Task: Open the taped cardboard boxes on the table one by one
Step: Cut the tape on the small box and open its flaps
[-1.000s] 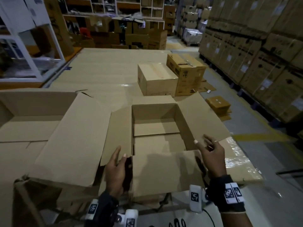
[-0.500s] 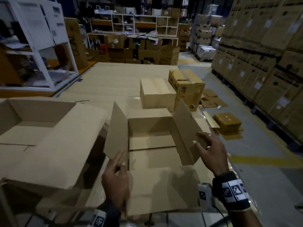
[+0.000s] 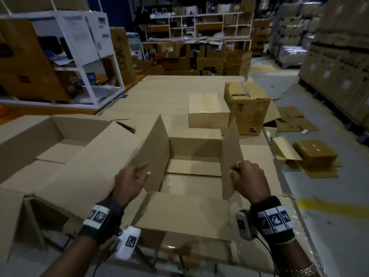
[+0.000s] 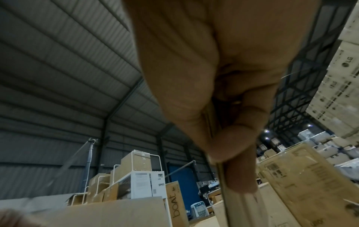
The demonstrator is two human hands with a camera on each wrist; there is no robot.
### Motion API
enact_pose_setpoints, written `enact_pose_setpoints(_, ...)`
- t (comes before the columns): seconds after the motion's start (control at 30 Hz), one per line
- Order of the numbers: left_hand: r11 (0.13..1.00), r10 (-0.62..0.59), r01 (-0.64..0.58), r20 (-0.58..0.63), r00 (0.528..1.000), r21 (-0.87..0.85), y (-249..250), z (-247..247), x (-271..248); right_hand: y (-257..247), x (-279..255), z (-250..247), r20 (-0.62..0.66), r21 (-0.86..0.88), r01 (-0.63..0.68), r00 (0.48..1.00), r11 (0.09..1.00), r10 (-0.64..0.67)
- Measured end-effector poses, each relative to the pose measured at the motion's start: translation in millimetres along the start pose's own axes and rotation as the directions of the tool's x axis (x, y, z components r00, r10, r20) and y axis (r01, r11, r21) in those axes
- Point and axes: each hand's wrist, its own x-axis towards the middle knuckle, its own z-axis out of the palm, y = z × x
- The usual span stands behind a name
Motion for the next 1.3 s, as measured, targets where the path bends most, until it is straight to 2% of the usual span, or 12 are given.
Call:
enact_pose_setpoints(0.13, 0.996, 0.074, -0.074, 0.009, 0.997, 0.058, -2.9, -3.5, 7.2, -4.0, -0.4, -0.4, -0.044, 0.037, 0.056, 0.998, 0.998, -0.054)
enact_pose_setpoints(0.27, 0.991, 0.13, -0.129, -0.075, 0.989, 0.019, -4.4, -20.9, 5.0, -12.9, -4.1, -9.2, -0.12, 0.103, 0.077, 0.991, 0.992, -0.065)
enact_pose_setpoints(0.57, 0.975, 0.058, -0.12, -0.309, 0.949, -0.185, -35.0, -113.6, 13.5, -72.8, -0.4, -47.5, -0.315, 0.276, 0.278, 0.93, 0.92, -0.186)
enact_pose_setpoints(0.8, 0.906, -0.008, -0.156, -0.383, 0.924, -0.394, -83.3, -178.0, 21.7, -161.8, 8.3, -46.3, -0.427, 0.322, 0.429, 0.861, 0.844, -0.275)
enact_pose_setpoints(0.9, 0.889, -0.045, -0.146, -0.401, 0.915, -0.433, -107.5, -208.4, 19.1, -207.0, 6.5, -34.8, -0.449, 0.287, 0.474, 0.834, 0.832, -0.321)
enact_pose_setpoints(1.0, 0.909, -0.049, -0.148, -0.454, 0.89, -0.389, -142.8, -244.3, 17.3, -251.7, 3.1, -18.0, -0.463, 0.249, 0.507, 0.811, 0.825, -0.358)
enact_pose_setpoints(1.13, 0.968, 0.006, -0.135, -0.516, 0.856, -0.212, -184.7, -287.8, 12.8, -309.7, -5.5, 7.3, -0.487, 0.262, 0.561, 0.779, 0.785, -0.395)
enact_pose_setpoints(1.3, 0.968, 0.006, -0.138, -0.526, 0.85, -0.211, -246.9, -329.7, 15.9, -368.6, -8.0, 41.1, -0.515, 0.305, 0.595, 0.76, 0.744, -0.396)
